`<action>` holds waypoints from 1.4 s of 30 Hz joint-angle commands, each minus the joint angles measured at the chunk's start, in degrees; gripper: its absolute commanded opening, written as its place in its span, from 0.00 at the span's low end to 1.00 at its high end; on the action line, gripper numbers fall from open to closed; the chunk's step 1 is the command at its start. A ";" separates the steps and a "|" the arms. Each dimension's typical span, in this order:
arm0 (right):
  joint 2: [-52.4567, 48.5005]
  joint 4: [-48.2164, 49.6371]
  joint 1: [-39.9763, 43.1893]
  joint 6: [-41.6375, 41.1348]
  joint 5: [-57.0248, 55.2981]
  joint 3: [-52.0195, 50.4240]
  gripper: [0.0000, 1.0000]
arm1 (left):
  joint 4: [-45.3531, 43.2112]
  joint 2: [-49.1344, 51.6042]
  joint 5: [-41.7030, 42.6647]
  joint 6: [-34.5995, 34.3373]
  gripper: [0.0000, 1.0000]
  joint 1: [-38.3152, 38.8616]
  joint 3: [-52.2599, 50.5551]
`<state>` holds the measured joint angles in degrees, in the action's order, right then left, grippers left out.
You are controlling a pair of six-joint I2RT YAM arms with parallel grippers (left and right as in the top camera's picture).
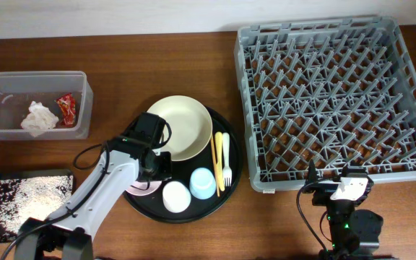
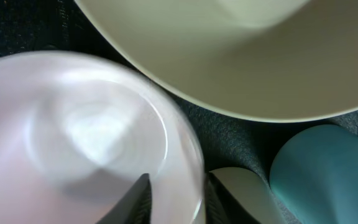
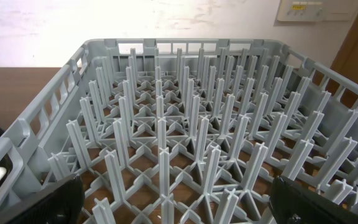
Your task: Sort waste into correct bins and load items into the dishwasher rack
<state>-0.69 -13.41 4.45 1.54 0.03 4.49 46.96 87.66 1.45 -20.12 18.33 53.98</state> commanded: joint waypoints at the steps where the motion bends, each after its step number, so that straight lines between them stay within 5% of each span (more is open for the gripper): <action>1: 0.39 -0.20 -0.31 -0.07 -0.28 -0.42 0.98 | 0.00 0.42 -0.22 0.48 0.34 0.15 0.63; 4: 0.39 -0.20 -0.31 -0.07 -0.28 -0.42 0.98 | 4.63 -0.90 -0.48 0.57 0.35 0.04 8.37; 7: 0.37 -0.20 -0.31 -0.07 -0.28 -0.42 0.98 | 12.90 -2.40 -8.50 0.50 0.54 -3.50 21.46; 10: 0.37 -0.20 -0.31 -0.07 -0.28 -0.42 0.98 | 21.88 -2.40 -19.67 0.52 0.99 -16.55 29.55; 15: 0.37 -0.20 -0.31 -0.07 -0.28 -0.42 0.98 | 24.50 -2.38 -25.03 0.50 0.99 -30.86 29.55; 29: 0.33 0.15 -0.31 -0.09 2.82 -0.42 0.98 | 24.50 -2.38 -25.03 0.50 0.99 -30.97 29.55; 32: 0.33 2.27 -0.31 -10.51 7.08 0.50 0.98 | 24.50 -2.38 -25.03 0.50 0.99 -30.97 29.55; 36: -2.93 -4.00 -0.31 -12.79 7.15 14.47 0.98 | 24.50 -2.38 -25.03 0.50 0.99 -30.97 29.55; 42: -40.74 -29.11 -0.31 -12.79 22.01 60.98 0.98 | 24.50 -2.38 -25.03 0.50 0.99 -30.97 29.55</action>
<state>-32.18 -36.82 4.45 -10.76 13.67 54.57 71.31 85.67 -22.94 -19.49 -12.40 83.05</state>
